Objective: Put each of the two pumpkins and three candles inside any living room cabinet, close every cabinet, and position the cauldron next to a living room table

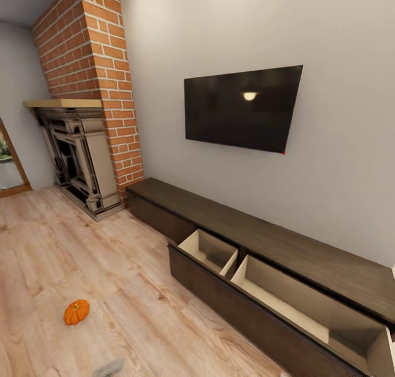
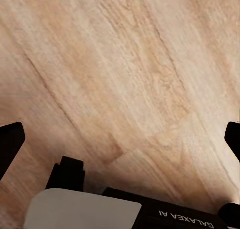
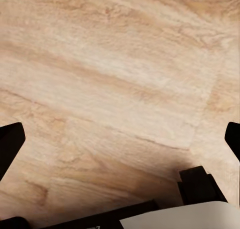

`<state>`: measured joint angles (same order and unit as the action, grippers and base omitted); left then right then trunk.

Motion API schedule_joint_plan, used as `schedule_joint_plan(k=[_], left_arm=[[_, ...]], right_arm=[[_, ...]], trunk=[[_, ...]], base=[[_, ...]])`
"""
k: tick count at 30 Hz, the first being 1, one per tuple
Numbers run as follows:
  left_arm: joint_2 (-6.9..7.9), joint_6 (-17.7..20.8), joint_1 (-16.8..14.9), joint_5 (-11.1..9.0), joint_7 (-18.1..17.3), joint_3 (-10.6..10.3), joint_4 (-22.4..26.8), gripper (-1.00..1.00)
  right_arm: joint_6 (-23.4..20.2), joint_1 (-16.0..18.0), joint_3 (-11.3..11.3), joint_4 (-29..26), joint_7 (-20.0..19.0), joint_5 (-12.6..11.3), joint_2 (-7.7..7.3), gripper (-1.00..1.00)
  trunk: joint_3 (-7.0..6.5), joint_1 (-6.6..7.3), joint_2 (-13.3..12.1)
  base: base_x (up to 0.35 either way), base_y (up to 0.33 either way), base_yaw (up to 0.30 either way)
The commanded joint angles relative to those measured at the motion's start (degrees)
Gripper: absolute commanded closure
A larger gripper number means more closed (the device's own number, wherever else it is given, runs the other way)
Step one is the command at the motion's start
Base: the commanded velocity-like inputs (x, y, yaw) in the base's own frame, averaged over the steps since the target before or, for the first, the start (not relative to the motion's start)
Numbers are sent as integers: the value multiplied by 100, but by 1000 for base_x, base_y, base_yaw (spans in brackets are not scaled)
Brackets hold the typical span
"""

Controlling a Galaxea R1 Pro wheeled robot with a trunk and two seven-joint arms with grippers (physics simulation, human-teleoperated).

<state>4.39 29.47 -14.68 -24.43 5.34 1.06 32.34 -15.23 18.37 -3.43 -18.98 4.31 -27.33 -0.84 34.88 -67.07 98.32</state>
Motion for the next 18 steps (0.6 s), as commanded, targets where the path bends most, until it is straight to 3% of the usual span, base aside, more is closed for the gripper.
schedule_joint_plan(k=[1, 10, 18], left_arm=[[0, -1, 0, 0, 1, 0, 0, -100], [-2, -2, 0, 0, 2, 0, 0, -100], [0, -155, 0, -8, -6, 0, 0, -100]], right_arm=[[14, 0, 0, 0, 0, 0, 2, -100], [37, 0, 0, 0, 0, 0, 4, -100], [51, -1, -3, 0, 0, 0, 62, -100]], trunk=[[0, 0, 0], [0, 0, 0], [0, 0, 0]], base=[[-304, -108, 291], [-274, -119, 293], [-62, -38, 296]])
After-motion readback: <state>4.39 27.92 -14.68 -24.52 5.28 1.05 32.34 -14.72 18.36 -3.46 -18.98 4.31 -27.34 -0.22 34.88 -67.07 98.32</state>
